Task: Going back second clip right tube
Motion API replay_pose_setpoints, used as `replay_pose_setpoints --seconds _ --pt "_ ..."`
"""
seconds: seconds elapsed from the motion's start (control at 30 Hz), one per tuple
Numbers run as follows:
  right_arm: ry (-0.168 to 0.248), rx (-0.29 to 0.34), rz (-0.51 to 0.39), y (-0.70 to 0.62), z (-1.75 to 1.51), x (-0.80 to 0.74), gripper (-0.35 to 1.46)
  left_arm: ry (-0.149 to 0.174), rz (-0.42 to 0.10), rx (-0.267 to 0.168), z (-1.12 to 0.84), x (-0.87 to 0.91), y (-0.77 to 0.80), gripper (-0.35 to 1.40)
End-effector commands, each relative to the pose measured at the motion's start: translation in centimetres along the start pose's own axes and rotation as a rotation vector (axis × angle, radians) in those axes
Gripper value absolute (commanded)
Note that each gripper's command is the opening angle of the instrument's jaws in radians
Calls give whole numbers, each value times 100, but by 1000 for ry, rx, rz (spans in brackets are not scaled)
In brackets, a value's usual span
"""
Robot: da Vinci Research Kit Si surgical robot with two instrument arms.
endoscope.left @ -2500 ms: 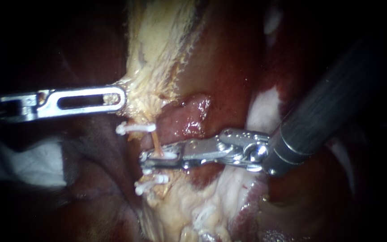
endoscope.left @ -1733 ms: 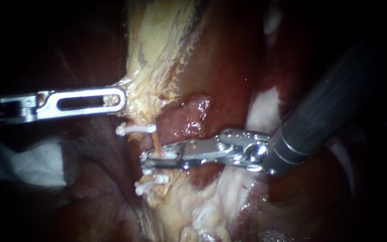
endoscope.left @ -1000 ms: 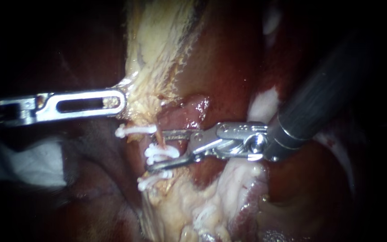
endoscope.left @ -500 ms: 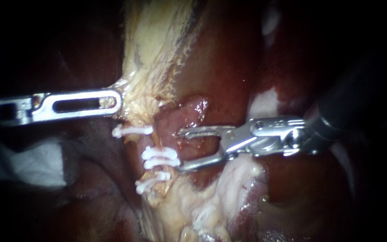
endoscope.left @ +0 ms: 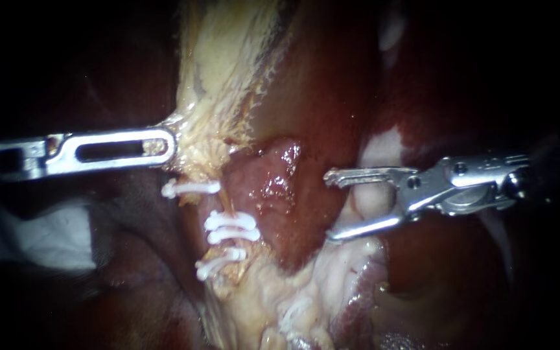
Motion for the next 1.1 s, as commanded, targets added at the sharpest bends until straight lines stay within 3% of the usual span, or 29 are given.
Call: replay_pose_setpoints --seconds 0.03,0.37,0.5,0.87,1.1 --pt "1 0 0 0 -4 2 60 -1 0 0 0 0 0 -35" --pt "7 -10 -11 -5 -28 8 60 -5 3 -3 12 2 7 -35" --pt "7 -9 -11 -6 -28 9 60 -14 9 -5 29 7 16 -35" --pt "6 -12 -11 -11 -27 10 60 9 24 -22 86 16 39 -35" --pt "7 -9 -12 -13 -26 10 60 27 32 -28 106 26 46 -35"
